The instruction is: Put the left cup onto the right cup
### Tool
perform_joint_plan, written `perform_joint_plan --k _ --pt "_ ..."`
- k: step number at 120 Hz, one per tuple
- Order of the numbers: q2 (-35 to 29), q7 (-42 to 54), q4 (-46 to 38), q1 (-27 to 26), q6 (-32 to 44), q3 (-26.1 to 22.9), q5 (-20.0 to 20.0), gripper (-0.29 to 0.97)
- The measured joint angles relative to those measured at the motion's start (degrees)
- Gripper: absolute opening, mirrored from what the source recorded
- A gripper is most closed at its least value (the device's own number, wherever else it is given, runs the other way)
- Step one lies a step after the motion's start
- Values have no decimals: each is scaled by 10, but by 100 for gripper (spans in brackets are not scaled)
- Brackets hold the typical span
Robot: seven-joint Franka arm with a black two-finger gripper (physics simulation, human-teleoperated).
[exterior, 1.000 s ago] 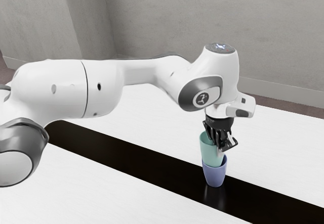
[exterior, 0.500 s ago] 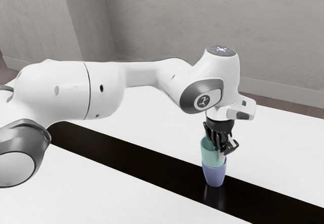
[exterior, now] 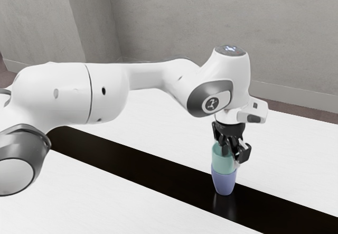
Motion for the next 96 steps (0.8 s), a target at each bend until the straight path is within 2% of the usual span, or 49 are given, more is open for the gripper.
perform_joint_plan --k 72,96 --pt "-54 1 -9 3 -11 1 0 43" --pt "-76 2 -9 18 -27 1 1 56"
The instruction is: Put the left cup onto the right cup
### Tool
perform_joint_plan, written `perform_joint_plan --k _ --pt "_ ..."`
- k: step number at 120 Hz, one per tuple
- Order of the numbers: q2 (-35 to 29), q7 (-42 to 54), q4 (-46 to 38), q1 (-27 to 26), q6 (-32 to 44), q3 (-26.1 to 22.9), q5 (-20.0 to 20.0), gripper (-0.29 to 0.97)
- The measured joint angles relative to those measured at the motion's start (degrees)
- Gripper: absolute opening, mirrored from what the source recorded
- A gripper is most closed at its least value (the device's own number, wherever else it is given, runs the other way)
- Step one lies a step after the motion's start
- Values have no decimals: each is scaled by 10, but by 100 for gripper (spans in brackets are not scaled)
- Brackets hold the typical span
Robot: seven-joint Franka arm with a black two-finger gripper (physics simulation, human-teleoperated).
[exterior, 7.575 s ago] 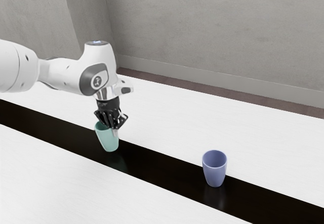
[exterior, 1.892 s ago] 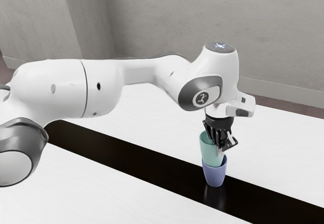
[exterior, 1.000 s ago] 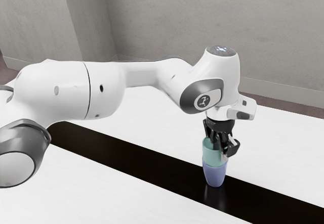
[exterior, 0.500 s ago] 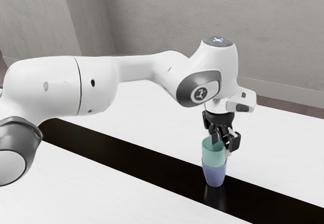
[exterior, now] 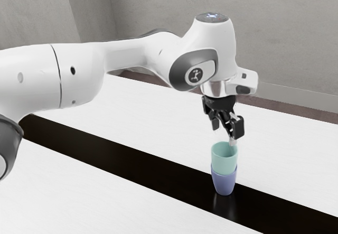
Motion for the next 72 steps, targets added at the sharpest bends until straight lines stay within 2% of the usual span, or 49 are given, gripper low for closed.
perform_joint_plan --k 28,72 --pt "-29 0 0 31 -32 -1 1 62" --pt "-91 0 -29 107 -83 -1 1 65"
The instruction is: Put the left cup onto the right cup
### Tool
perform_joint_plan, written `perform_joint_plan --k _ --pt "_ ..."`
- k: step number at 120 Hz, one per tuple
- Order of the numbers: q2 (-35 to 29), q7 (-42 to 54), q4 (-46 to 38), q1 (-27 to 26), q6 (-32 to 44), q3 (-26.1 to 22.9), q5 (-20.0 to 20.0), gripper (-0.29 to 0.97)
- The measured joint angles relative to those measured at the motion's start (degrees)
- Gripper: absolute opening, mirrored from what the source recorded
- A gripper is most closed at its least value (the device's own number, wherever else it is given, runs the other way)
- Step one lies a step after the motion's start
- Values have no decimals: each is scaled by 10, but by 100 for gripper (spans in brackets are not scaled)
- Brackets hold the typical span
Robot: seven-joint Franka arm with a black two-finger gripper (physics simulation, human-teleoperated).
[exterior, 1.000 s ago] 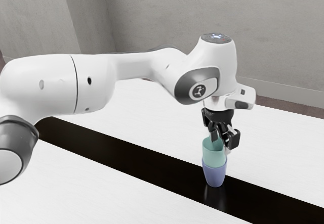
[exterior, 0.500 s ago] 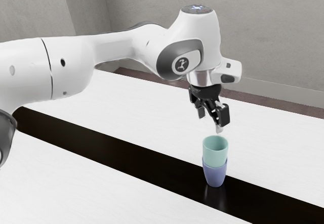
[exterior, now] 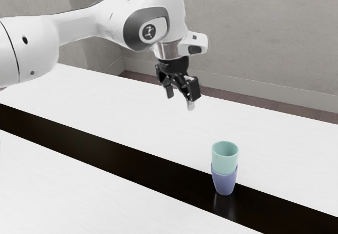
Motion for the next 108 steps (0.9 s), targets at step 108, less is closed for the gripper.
perform_joint_plan --k 108 --pt "-100 0 -16 206 -97 0 1 66"
